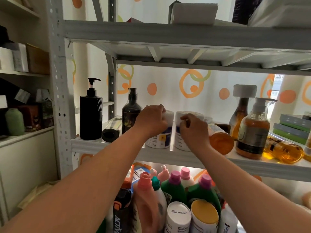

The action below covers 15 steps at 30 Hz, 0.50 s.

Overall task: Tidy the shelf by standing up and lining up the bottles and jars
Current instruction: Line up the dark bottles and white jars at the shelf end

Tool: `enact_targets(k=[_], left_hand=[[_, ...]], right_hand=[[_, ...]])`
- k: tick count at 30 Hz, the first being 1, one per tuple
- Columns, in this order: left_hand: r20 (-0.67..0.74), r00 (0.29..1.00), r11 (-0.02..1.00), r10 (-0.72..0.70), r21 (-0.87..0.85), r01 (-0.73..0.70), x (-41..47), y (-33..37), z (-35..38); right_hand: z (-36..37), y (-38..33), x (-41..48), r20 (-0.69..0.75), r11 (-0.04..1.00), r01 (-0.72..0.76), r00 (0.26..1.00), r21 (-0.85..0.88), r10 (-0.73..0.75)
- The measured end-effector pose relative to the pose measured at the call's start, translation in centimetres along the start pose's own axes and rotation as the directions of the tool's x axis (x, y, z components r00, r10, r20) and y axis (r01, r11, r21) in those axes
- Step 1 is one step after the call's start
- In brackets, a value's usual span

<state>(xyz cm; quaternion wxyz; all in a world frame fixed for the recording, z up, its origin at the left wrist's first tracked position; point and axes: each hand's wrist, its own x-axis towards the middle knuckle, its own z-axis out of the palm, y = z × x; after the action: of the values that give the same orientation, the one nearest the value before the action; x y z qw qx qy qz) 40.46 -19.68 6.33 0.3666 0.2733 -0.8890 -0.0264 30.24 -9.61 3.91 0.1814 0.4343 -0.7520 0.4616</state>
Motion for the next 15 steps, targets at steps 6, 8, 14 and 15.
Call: enact_targets(k=[6,8,14,15], left_hand=[[-0.133,0.991,0.996,0.032,0.082,-0.022,0.5,0.6,1.4],[-0.094,0.989,0.977,0.116,0.188,-0.096,0.8,0.6,2.2],[-0.14,0.965,0.962,0.222,0.192,-0.194,0.8,0.4,2.5],[-0.149,0.964,0.966,0.222,0.166,-0.197,0.7,0.3,2.6]], right_hand=[[-1.9,2.6,2.1,-0.038,0.954,0.116,0.991,-0.277,-0.131],[-1.8,3.1,2.5,0.111,0.94,0.172,0.983,-0.296,-0.145],[-2.3,2.9,2.9,0.213,0.966,0.161,0.97,-0.202,-0.117],[-2.4,2.8,2.9,0.224,0.971,0.145,0.969,-0.19,-0.101]])
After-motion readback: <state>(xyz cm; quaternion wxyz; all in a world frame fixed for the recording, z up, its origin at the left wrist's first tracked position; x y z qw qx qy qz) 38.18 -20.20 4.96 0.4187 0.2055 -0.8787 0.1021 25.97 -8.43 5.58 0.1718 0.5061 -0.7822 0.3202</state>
